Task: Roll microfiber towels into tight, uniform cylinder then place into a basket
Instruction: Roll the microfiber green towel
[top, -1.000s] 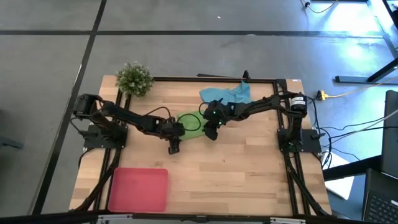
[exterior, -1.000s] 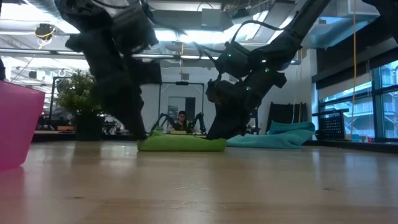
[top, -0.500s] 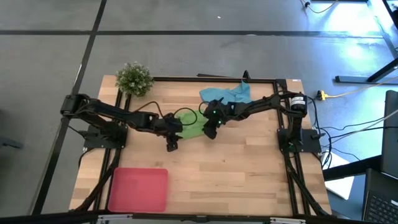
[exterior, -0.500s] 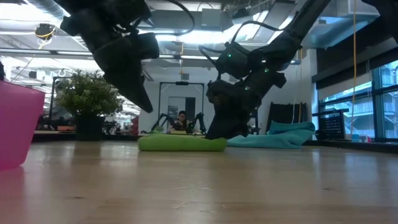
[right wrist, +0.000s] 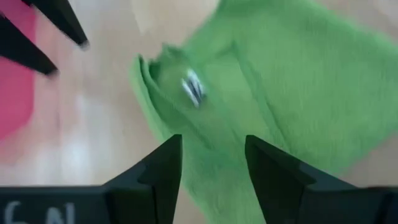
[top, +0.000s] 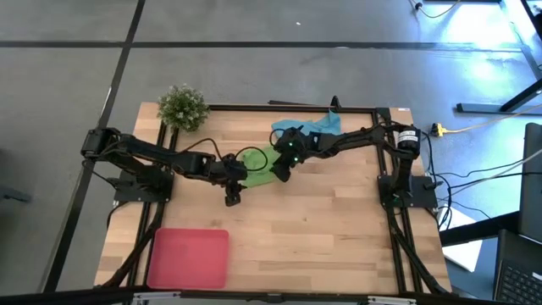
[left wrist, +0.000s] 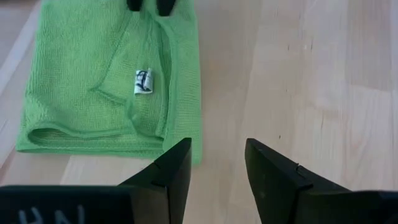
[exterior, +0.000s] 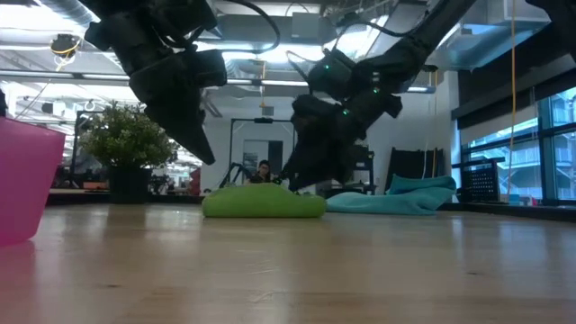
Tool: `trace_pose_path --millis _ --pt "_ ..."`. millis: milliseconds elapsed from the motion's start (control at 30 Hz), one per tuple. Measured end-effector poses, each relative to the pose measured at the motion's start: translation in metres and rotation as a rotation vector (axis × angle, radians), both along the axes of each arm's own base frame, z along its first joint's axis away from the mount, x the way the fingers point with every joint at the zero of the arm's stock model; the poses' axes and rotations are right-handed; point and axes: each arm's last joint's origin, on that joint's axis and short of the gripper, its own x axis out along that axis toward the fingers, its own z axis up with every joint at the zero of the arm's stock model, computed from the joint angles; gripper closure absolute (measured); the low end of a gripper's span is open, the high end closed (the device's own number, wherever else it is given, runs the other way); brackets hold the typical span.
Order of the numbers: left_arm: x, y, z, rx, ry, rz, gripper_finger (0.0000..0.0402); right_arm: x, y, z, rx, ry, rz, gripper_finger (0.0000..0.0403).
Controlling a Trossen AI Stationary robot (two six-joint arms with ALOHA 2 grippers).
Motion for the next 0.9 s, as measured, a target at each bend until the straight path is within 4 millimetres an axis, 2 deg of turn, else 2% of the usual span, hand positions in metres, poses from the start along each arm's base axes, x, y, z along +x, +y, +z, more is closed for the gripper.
trace_pose_path --millis 233,433,533,667,900 --pt "-0.001 0.0 -0.001 -0.007 0.012 -0.004 0.026 -0.004 -0.001 0.024 -0.079 0.007 0.086 0.0225" --pt "-0.001 -0.001 -0.001 -0.022 0.011 0.009 0.026 -0.018 0.012 0.048 -0.263 0.016 0.312 0.0225" --pt "-0.001 -0.001 -0.001 -0.022 0.01 0.009 0.026 -0.019 0.022 0.045 -0.366 0.025 0.467 0.0225" --pt "-0.001 -0.001 0.0 -0.023 0.009 0.01 0.026 -0.017 0.037 0.03 -0.473 0.017 0.623 0.0225" --pt "-0.001 -0.001 0.0 -0.038 0.004 0.029 0.026 -0.009 0.05 0.014 -0.683 0.046 0.672 0.0225"
